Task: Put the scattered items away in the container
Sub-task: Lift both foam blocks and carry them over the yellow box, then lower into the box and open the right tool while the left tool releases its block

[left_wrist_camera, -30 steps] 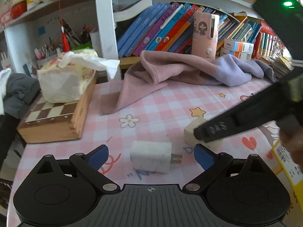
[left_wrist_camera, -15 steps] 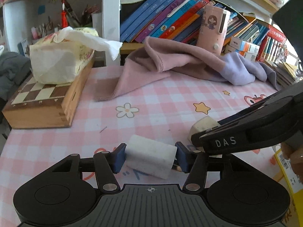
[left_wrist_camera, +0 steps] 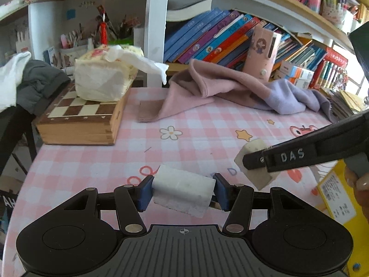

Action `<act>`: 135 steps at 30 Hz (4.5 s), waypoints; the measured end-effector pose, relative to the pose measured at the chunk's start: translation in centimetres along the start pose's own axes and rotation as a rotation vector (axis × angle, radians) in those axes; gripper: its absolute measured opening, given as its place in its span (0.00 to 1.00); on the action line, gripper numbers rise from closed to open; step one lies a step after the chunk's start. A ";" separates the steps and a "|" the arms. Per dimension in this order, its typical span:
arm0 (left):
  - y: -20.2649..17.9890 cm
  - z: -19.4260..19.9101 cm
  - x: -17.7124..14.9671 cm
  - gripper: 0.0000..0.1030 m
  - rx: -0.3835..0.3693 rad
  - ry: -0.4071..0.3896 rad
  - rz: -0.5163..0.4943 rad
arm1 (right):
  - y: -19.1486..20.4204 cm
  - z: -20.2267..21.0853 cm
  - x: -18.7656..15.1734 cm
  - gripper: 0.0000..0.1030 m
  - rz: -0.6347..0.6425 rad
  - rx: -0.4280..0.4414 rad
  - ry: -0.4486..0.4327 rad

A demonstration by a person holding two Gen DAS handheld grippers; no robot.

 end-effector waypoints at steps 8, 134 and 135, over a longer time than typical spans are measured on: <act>0.1 4.7 -1.3 0.52 -0.020 -0.028 0.000 | 2.4 4.5 -2.3 0.31 0.008 0.013 -0.064; -28.5 13.6 -8.1 0.53 -0.452 -0.076 -0.273 | -15.4 30.0 -26.5 0.30 -0.270 -0.264 -0.328; -28.8 12.7 -8.2 0.53 -0.406 -0.062 -0.266 | -16.2 29.3 -25.8 0.30 -0.247 -0.256 -0.325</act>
Point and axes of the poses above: each gripper's, at about its wrist camera, not at the fingertips, and z roughly against the way its jaws point, y to its left, x to its top, the point moved 1 cm from there along -z, roughly the way its jaws point, and after that the axes turned 6 degrees about z, right-handed, at the moved point
